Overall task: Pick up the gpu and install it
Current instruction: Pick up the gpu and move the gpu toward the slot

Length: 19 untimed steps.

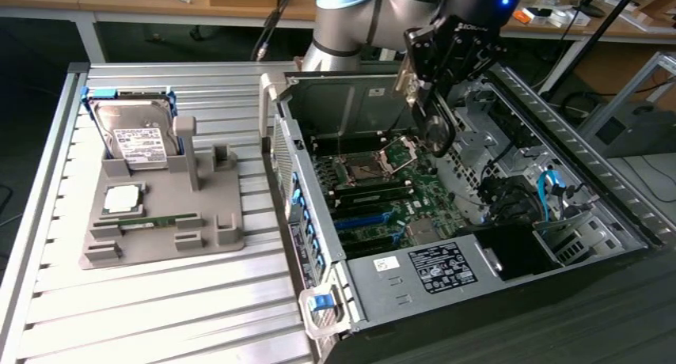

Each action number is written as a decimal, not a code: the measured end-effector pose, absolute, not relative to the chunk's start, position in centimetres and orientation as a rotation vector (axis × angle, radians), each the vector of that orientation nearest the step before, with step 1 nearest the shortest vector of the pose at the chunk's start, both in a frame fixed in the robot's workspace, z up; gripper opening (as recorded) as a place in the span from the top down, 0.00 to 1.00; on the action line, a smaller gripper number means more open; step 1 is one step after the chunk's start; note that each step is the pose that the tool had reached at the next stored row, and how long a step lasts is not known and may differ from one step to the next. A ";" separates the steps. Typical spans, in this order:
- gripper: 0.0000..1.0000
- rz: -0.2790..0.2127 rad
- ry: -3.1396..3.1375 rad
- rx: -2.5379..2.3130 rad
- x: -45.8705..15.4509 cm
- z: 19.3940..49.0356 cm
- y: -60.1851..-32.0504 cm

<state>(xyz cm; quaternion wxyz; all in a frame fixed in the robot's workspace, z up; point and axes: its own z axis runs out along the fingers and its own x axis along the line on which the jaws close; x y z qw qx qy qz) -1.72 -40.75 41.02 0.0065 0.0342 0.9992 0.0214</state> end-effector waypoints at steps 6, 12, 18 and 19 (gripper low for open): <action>0.73 0.068 3.130 0.014 -0.9 40.8 -40.8; 0.73 0.068 3.130 0.011 0.1 40.7 -41.2; 0.73 0.068 3.130 0.007 0.5 40.5 -41.8; 0.73 0.068 3.130 0.006 0.5 40.5 -41.8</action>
